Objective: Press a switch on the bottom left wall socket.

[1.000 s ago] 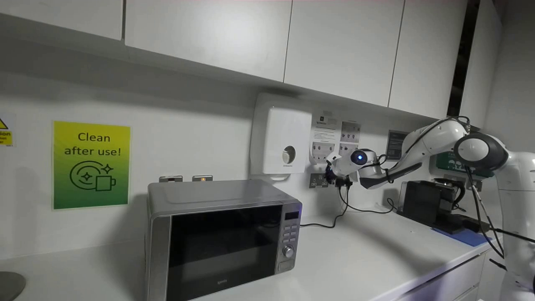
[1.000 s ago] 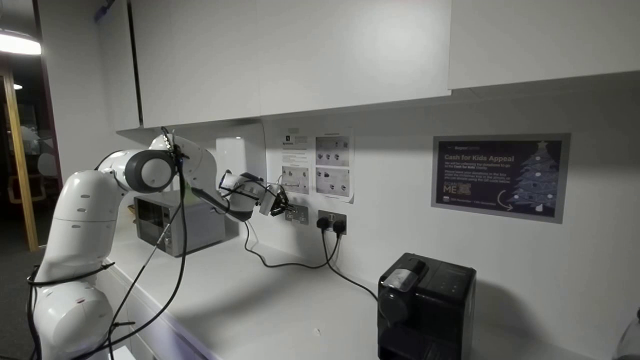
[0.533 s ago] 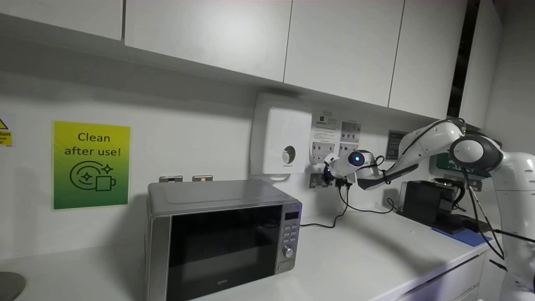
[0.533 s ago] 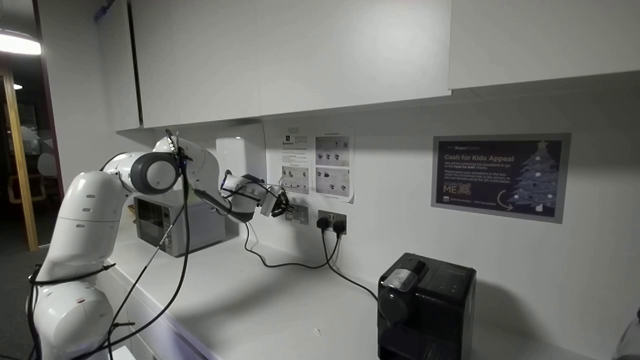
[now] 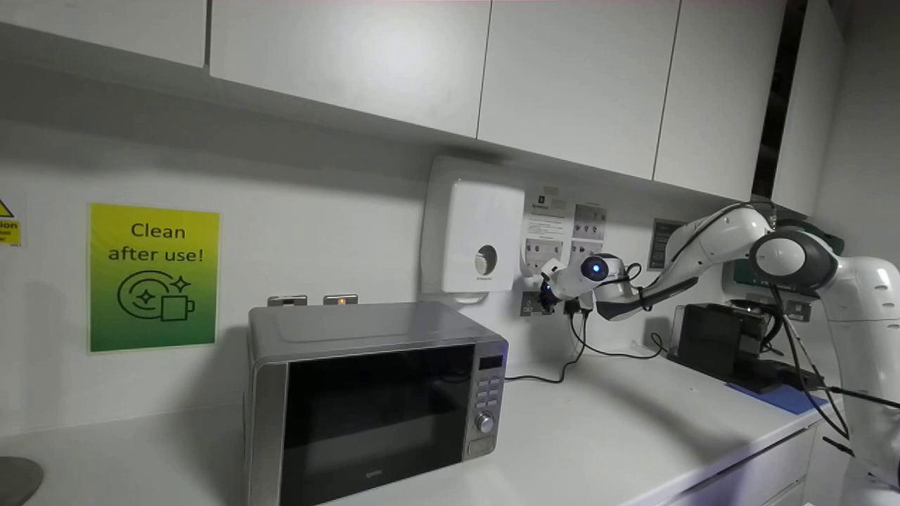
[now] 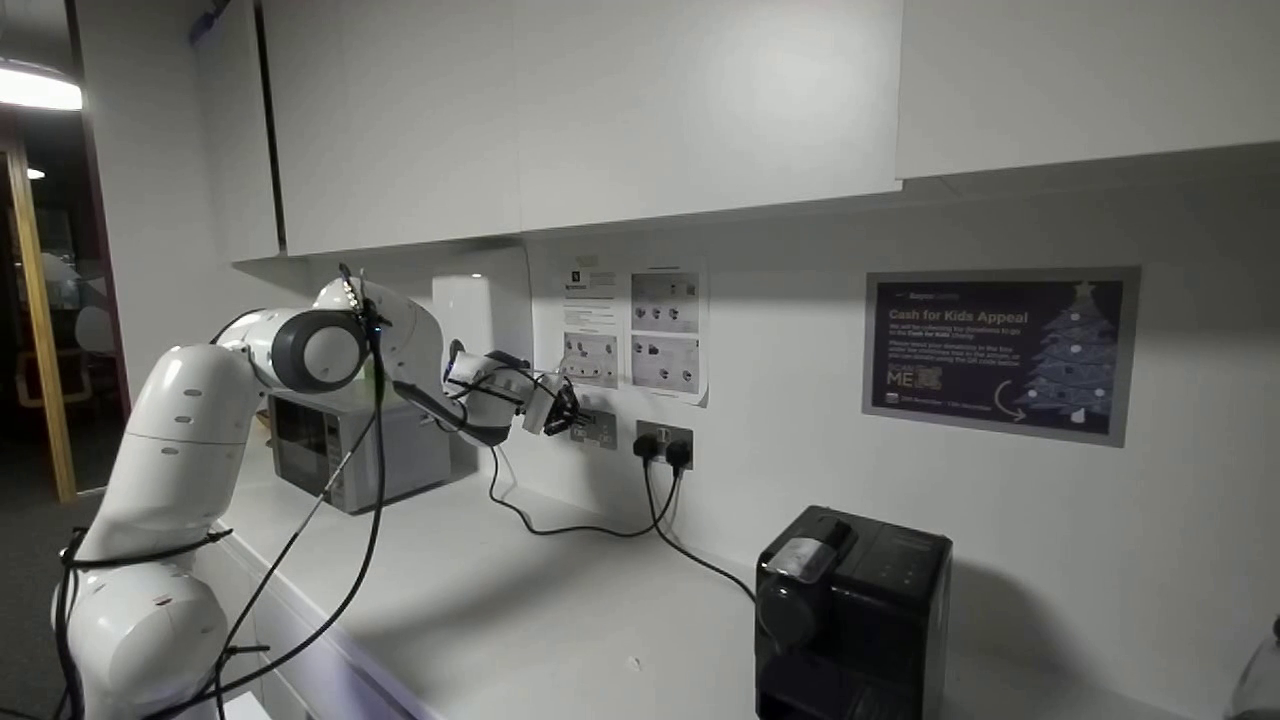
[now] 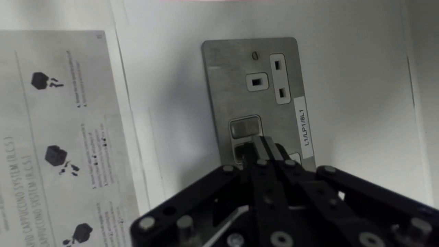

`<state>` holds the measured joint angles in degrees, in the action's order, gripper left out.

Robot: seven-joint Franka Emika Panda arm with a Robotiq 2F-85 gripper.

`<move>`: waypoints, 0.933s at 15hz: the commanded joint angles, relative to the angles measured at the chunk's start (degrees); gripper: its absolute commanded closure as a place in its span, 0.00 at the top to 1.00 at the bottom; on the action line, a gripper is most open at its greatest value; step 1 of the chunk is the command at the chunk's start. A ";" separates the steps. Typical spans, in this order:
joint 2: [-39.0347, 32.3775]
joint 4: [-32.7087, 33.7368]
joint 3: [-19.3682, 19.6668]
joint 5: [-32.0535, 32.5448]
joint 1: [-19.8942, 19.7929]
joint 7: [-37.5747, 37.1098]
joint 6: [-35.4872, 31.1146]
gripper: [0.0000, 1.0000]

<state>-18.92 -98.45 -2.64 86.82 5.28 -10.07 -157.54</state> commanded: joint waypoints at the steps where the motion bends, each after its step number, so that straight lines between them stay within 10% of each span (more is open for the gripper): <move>1: -1.32 2.60 -0.07 -0.35 0.52 0.31 1.86 0.00; 14: -3.68 4.70 -0.49 -1.46 0.96 0.93 5.51 0.00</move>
<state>-19.44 -98.02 -3.16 86.29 5.96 -10.07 -153.89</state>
